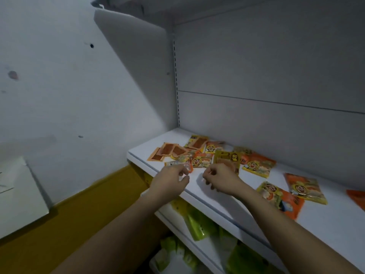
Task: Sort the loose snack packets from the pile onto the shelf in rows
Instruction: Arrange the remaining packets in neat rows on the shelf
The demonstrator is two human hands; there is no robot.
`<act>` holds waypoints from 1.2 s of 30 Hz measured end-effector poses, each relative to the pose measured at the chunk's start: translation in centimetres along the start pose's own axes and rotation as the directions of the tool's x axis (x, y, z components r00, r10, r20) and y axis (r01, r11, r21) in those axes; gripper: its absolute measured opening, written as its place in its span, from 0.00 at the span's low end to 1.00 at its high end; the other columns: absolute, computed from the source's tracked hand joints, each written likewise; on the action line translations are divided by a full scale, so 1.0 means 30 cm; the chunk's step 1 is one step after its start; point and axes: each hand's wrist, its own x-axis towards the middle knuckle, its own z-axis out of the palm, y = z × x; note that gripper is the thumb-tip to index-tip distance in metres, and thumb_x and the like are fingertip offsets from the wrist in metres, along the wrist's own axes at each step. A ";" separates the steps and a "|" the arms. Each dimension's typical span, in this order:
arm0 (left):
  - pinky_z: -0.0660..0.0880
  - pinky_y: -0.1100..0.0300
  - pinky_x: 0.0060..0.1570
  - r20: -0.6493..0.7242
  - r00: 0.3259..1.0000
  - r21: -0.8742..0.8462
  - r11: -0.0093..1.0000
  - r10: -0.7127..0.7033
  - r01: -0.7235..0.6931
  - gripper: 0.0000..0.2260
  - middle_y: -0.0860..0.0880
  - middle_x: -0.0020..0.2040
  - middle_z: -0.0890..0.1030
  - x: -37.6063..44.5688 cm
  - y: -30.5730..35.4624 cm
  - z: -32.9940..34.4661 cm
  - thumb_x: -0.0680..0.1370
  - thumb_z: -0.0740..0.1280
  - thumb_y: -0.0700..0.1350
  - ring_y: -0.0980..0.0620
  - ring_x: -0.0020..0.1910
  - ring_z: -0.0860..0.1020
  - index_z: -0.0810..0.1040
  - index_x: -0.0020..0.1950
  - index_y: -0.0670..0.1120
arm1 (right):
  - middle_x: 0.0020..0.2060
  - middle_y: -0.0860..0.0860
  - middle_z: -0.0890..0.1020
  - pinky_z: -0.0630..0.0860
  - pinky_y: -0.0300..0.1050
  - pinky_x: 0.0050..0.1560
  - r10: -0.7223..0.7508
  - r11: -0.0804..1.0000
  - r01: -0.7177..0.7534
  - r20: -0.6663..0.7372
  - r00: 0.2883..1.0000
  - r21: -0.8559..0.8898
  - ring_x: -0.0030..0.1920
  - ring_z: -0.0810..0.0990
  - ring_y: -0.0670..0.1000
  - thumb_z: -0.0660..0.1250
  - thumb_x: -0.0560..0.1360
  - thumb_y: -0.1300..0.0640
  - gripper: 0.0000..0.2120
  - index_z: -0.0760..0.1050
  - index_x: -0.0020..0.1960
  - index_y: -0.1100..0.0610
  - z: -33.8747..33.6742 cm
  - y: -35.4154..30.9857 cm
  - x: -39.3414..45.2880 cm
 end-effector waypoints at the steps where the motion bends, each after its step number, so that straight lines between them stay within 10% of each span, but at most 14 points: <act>1: 0.76 0.57 0.50 -0.007 1.000 -0.016 1.000 -0.001 0.001 0.11 0.53 0.58 0.81 0.064 -0.019 -0.010 0.81 0.64 0.53 0.53 0.54 0.77 0.80 0.59 0.53 | 0.40 0.55 0.83 0.76 0.46 0.38 0.013 1.000 -0.013 -0.021 1.000 0.000 0.34 0.79 0.50 0.61 0.81 0.57 0.11 0.76 0.42 0.57 -0.014 0.005 0.057; 7: 0.67 0.69 0.34 -0.081 0.996 -0.152 0.988 -0.042 0.029 0.07 0.55 0.43 0.78 0.377 -0.144 -0.018 0.82 0.63 0.45 0.58 0.38 0.75 0.81 0.51 0.48 | 0.33 0.61 0.80 0.71 0.42 0.33 0.134 0.991 -0.135 -0.135 0.982 -0.002 0.34 0.80 0.55 0.64 0.79 0.57 0.11 0.73 0.38 0.57 -0.072 0.050 0.384; 12: 0.77 0.54 0.50 -0.043 0.997 -0.230 0.972 -0.060 0.049 0.07 0.52 0.50 0.81 0.606 -0.270 0.026 0.79 0.64 0.43 0.49 0.51 0.80 0.79 0.52 0.51 | 0.33 0.54 0.79 0.70 0.42 0.34 0.200 0.976 -0.215 -0.237 0.951 -0.040 0.36 0.78 0.53 0.62 0.79 0.59 0.12 0.71 0.36 0.56 -0.063 0.027 0.630; 18: 0.71 0.51 0.65 0.082 0.981 -0.091 0.979 -0.176 0.183 0.17 0.44 0.67 0.76 0.884 -0.484 0.034 0.80 0.67 0.47 0.44 0.65 0.74 0.75 0.68 0.46 | 0.56 0.62 0.78 0.71 0.47 0.46 0.292 0.913 -0.362 -0.321 0.901 -0.188 0.57 0.78 0.62 0.63 0.80 0.51 0.18 0.68 0.62 0.64 0.022 0.033 0.861; 29: 0.71 0.61 0.55 0.009 0.999 -0.441 0.897 -0.041 0.041 0.10 0.48 0.56 0.81 0.932 -0.632 0.137 0.82 0.66 0.45 0.51 0.54 0.78 0.80 0.61 0.44 | 0.58 0.62 0.78 0.71 0.47 0.46 0.408 0.840 -0.498 -0.353 0.842 -0.216 0.58 0.78 0.63 0.69 0.77 0.58 0.21 0.65 0.63 0.64 0.022 0.089 0.945; 36: 0.68 0.77 0.46 -0.141 0.983 -0.611 0.792 -0.116 0.006 0.07 0.54 0.53 0.81 0.873 -0.647 0.148 0.83 0.64 0.44 0.67 0.47 0.76 0.81 0.57 0.48 | 0.29 0.51 0.72 0.65 0.43 0.31 0.435 0.848 -0.502 -0.317 0.843 -0.169 0.36 0.75 0.55 0.69 0.77 0.47 0.19 0.70 0.37 0.60 0.016 0.081 0.902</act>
